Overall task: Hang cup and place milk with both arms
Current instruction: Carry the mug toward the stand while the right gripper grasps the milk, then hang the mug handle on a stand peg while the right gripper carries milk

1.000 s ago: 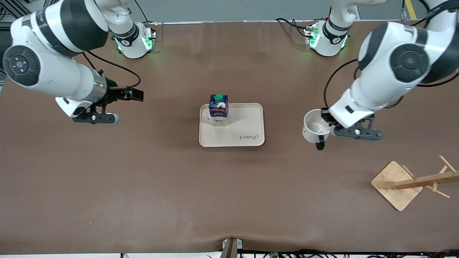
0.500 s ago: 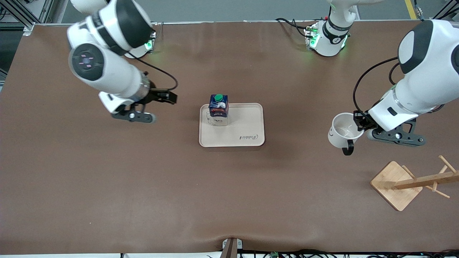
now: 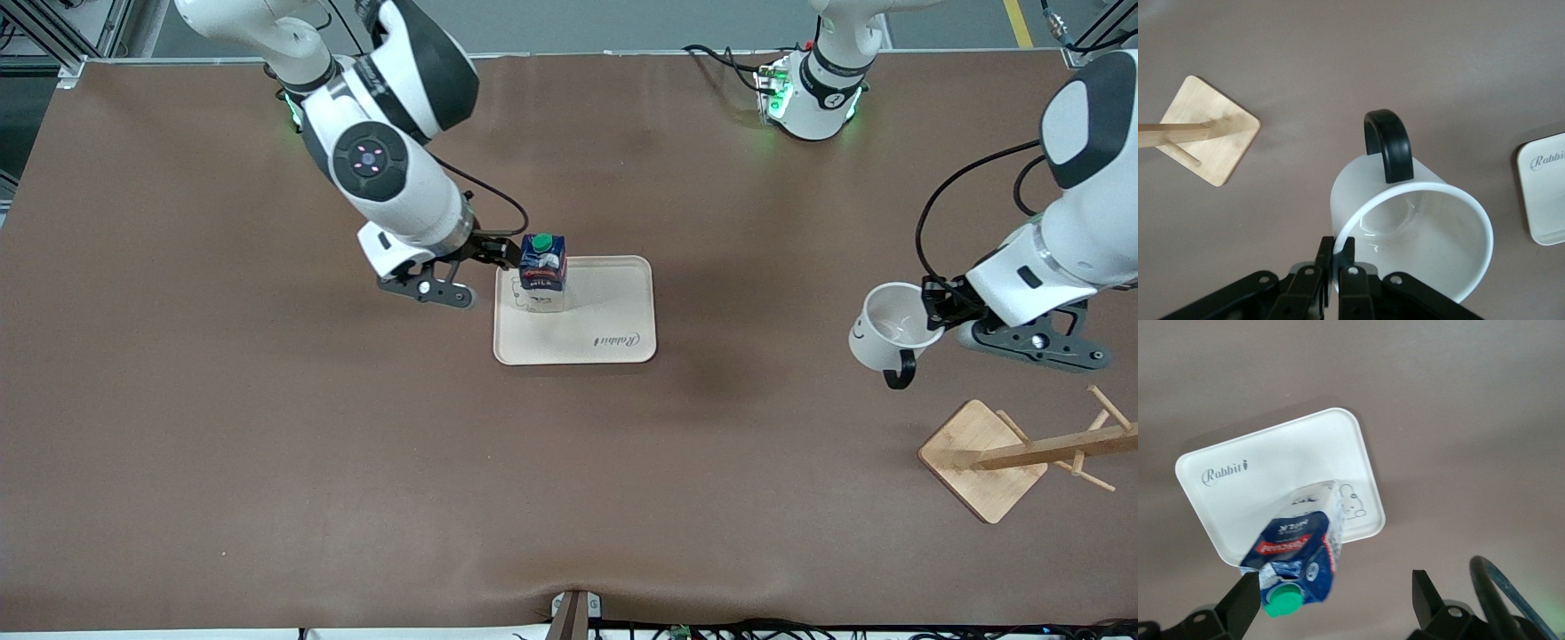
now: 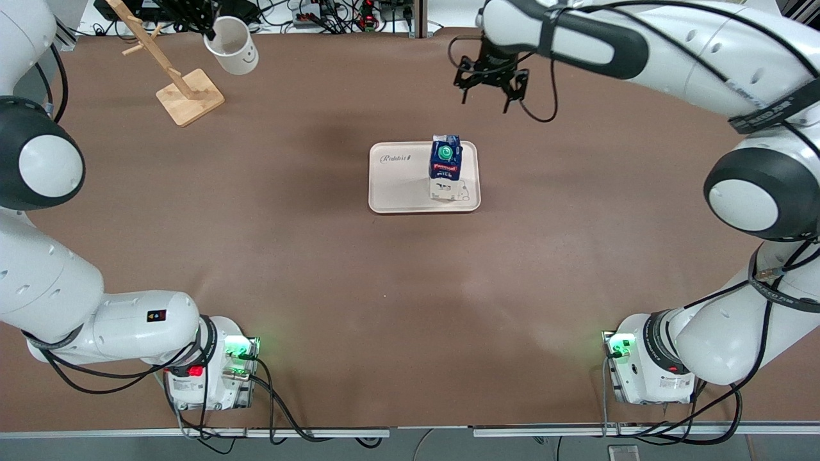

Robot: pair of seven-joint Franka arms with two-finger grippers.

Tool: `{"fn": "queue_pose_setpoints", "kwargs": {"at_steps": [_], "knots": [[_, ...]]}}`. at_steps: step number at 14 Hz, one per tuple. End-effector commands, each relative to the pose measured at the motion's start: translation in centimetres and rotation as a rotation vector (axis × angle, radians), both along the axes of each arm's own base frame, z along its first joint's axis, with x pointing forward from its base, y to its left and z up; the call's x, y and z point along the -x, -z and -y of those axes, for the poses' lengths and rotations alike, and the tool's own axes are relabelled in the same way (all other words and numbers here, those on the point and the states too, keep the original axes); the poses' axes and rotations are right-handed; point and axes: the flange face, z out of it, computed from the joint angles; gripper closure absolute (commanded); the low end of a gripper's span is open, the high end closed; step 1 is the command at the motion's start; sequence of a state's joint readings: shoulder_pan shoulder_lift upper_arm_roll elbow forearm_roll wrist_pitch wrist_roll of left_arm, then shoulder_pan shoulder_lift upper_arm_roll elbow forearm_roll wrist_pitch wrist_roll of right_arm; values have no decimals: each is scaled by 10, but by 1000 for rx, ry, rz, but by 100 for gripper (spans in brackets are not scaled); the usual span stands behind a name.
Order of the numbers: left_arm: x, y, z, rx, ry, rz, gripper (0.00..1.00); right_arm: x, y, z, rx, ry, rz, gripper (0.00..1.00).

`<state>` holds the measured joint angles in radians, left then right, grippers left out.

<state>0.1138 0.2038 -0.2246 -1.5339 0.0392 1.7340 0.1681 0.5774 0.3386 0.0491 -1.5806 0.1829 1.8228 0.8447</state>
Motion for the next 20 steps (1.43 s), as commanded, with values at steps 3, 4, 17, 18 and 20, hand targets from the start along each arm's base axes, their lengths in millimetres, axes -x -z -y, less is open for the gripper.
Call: {"fn": "queue_pose_setpoints", "kwargs": {"at_steps": [3,4,17,18,20], "knots": [[-6,-10,-51,2,65,8,100,8,33,-44,-24,38,8,0],[-8,-11,-63,6,67,12,100,11,37,-53,-52,45,7,0],[-21,3,-177,20,236,25,100,45,97,-84,101,-28,5,100],[-21,4,-181,18,249,24,100,41,90,-82,98,-9,7,100],[-19,4,-186,14,263,21,100,27,64,-74,83,27,5,100]]}}
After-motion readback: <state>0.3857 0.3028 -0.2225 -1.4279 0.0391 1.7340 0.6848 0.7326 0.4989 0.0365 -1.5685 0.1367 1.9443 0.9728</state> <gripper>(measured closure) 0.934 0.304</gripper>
